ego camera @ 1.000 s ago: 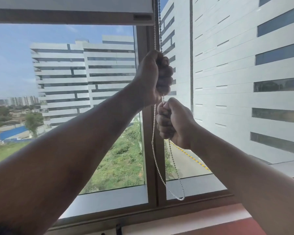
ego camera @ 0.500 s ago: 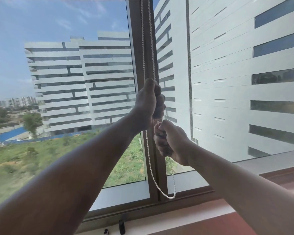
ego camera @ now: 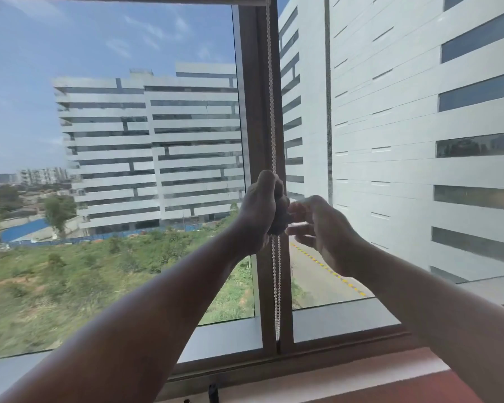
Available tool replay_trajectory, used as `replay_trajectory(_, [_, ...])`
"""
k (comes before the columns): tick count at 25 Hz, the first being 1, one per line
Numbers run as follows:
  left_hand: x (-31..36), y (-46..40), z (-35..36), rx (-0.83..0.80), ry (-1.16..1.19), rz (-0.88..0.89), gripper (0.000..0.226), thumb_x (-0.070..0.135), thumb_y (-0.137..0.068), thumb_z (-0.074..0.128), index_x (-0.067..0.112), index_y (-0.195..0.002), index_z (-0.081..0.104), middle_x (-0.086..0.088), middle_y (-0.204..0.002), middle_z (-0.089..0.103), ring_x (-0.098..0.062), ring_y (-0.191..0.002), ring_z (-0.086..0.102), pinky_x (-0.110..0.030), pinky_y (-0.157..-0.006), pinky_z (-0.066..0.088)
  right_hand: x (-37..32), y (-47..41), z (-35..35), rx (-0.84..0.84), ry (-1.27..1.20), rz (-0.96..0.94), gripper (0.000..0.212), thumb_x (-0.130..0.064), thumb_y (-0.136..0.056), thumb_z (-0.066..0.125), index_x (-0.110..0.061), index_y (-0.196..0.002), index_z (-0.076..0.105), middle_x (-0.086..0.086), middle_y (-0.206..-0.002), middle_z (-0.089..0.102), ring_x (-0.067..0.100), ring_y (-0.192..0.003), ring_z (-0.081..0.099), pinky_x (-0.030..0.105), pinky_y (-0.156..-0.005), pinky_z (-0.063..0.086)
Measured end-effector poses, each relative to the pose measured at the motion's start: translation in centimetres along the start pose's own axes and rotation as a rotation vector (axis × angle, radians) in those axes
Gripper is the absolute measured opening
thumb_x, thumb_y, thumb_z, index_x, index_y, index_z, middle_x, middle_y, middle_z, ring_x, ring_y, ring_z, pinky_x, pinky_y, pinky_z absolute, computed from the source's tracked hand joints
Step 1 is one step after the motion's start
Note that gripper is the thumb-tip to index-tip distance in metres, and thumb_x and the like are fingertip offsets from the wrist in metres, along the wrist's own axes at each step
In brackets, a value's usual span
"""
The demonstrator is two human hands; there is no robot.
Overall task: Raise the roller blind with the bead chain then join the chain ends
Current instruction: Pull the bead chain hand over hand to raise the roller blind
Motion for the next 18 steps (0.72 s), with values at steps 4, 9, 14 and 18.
replay_trajectory(4, [0.2, 0.6, 1.4, -0.039, 0.011, -0.027, 0.041, 0.031, -0.1, 0.034, 0.028, -0.059, 0.027, 0.005, -0.047, 0.021, -0.012, -0.036, 0.012, -0.018, -0.042, 0.014, -9.6, -3.2, 0.7, -0.057, -0.26, -0.118, 0.034, -0.022, -0.096, 0.038, -0.007, -0.106, 0.067, 0.014, -0.093, 0.077, 0.029, -0.085, 0.068, 0.04, -0.084, 0.052])
replay_trajectory(9, [0.5, 1.1, 2.1, -0.1, 0.029, -0.046, 0.045, 0.028, -0.103, 0.029, 0.029, -0.057, 0.024, 0.006, -0.049, 0.017, -0.01, -0.038, 0.011, -0.017, -0.043, 0.011, -14.1, -3.7, 3.3, -0.296, -0.377, -0.07, 0.043, -0.019, -0.094, 0.034, -0.003, -0.118, 0.065, 0.017, -0.101, 0.078, 0.031, -0.094, 0.074, 0.04, -0.092, 0.053])
replay_trajectory(14, [0.8, 1.4, 2.7, -0.148, -0.017, -0.037, 0.041, 0.031, -0.104, 0.029, 0.028, -0.063, 0.02, 0.005, -0.052, 0.013, -0.011, -0.042, 0.008, -0.023, -0.044, 0.006, -14.2, -3.6, 4.2, -0.343, -0.375, -0.058, 0.045, -0.023, -0.094, 0.033, -0.004, -0.105, 0.073, 0.014, -0.104, 0.08, 0.026, -0.082, 0.075, 0.033, -0.076, 0.053])
replay_trajectory(18, [0.8, 1.2, 2.4, -0.165, -0.062, -0.011, 0.042, 0.031, -0.105, 0.027, 0.027, -0.064, 0.019, 0.003, -0.052, 0.012, -0.011, -0.04, 0.01, -0.024, -0.046, 0.006, -14.0, -3.6, 4.0, -0.327, -0.42, -0.07, 0.033, -0.021, -0.09, 0.032, -0.017, -0.068, 0.057, 0.0, -0.06, 0.058, 0.013, -0.045, 0.04, 0.023, -0.049, 0.023])
Point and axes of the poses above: each hand's wrist, its own y-axis away from the middle knuckle, its own z-axis out of the palm, x = y × z, the point moved 7 cm from there along -y, towards the middle knuckle
